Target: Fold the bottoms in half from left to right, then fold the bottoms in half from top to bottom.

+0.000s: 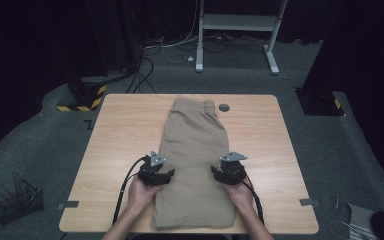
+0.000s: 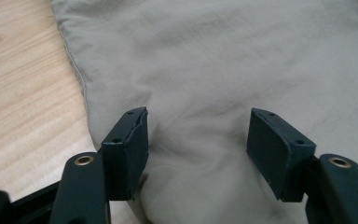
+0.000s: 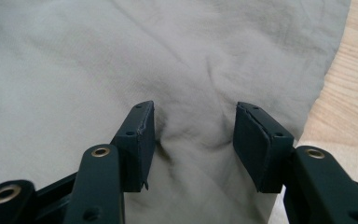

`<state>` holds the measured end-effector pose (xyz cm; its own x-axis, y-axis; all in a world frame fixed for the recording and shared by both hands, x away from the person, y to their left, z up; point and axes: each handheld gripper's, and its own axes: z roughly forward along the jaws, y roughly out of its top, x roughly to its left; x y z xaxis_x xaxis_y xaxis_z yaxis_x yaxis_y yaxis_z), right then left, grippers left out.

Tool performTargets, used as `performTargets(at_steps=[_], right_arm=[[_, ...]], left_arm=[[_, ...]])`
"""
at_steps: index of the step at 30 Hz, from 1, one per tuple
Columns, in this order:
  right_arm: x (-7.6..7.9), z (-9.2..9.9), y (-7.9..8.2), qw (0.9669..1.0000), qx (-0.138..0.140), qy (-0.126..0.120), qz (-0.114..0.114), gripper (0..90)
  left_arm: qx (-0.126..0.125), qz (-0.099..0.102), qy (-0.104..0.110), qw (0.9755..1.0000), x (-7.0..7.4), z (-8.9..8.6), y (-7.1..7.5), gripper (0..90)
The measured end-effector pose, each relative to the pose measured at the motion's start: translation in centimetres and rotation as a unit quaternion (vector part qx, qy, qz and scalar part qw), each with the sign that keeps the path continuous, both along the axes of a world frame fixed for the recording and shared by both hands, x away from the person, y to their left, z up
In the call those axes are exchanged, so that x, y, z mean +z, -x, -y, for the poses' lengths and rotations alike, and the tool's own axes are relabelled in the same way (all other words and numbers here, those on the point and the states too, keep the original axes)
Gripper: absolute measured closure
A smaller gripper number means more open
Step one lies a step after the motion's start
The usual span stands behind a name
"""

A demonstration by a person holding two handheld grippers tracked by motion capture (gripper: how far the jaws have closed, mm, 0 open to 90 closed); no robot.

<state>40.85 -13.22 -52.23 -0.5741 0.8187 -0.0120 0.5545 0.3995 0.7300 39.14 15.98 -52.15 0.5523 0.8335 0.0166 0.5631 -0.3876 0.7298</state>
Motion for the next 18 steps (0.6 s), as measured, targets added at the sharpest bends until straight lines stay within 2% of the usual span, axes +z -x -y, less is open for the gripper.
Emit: performTargets(at_steps=[10,14,18], right_arm=[[0.1,-0.3,-1.8,1.0000,-0.001,0.002,-0.003,48.4],[0.2,-0.3,-2.2,1.0000,-0.002,0.004,-0.007,48.5],[0.2,-0.4,-2.6,0.9999,-0.006,0.005,-0.009,48.4]], left_arm=[[0.010,0.018,0.010,0.9997,-0.4,-0.3,-1.6,39.0],[0.009,0.006,0.001,0.9999,-0.1,-0.1,-2.4,39.0],[0.012,0.003,0.000,0.9999,0.0,-0.1,-2.9,39.0]])
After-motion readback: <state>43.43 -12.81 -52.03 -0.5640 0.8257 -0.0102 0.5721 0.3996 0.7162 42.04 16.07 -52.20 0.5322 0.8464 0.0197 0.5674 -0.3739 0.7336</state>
